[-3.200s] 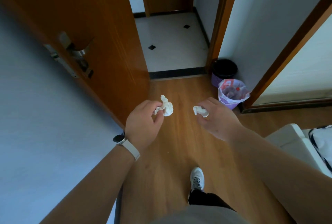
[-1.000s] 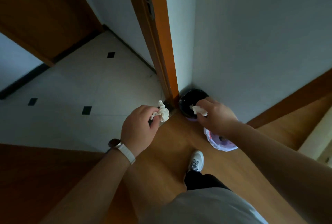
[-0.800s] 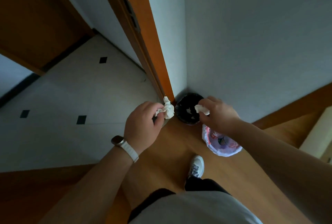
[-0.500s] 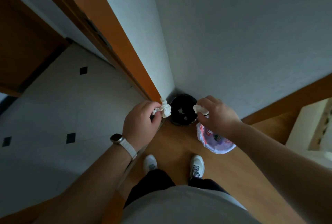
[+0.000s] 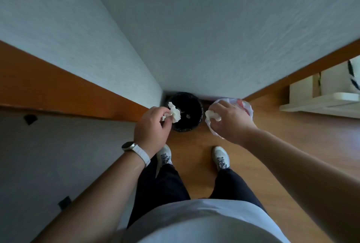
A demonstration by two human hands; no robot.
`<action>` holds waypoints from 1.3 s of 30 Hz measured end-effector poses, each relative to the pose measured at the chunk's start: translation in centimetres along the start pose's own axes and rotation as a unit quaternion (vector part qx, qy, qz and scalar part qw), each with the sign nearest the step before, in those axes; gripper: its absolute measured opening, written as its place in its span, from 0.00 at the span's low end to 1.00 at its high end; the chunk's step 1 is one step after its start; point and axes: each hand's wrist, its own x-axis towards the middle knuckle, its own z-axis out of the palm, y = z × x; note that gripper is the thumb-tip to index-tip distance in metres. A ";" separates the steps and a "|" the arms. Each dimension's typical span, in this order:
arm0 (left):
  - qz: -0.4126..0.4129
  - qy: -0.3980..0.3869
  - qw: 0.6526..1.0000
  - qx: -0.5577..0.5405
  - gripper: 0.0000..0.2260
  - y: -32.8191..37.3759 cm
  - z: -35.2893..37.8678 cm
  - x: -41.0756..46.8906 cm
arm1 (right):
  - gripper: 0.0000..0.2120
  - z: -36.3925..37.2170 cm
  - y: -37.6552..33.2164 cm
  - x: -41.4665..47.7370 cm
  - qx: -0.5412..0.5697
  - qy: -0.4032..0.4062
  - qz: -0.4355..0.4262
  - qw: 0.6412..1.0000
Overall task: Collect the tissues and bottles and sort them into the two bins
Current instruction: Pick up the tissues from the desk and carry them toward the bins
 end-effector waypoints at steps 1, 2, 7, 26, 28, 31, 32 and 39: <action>0.004 -0.007 1.000 -0.003 0.03 -1.4 0.6 0.8 | 0.15 1.3 -0.2 0.4 0.015 -0.001 0.009 1.000; 0.007 -0.013 1.000 -0.006 0.04 -2.7 1.3 1.5 | 0.15 2.5 -0.2 0.8 0.020 -0.007 0.018 1.000; 0.018 -0.071 0.997 -0.010 0.04 -7.5 6.8 3.3 | 0.16 9.0 0.4 3.6 0.032 -0.025 0.049 0.998; -0.079 -0.152 0.985 0.002 0.08 -28.5 38.4 3.4 | 0.20 39.7 16.2 18.1 -0.011 -0.042 0.078 0.996; -0.070 -0.151 0.986 0.001 0.07 -29.7 40.5 3.5 | 0.20 41.5 17.8 19.3 -0.031 -0.035 0.070 0.996; -0.050 -0.138 0.989 -0.002 0.07 -30.9 42.5 3.5 | 0.20 43.4 19.4 20.6 -0.048 -0.004 0.061 0.997; -0.044 -0.133 0.990 -0.003 0.08 -31.1 42.8 3.5 | 0.20 43.7 19.6 20.7 -0.051 0.004 0.058 0.997; -0.029 -0.129 0.991 -0.010 0.09 -29.8 40.2 3.4 | 0.19 41.6 18.8 19.2 -0.049 -0.010 0.045 0.998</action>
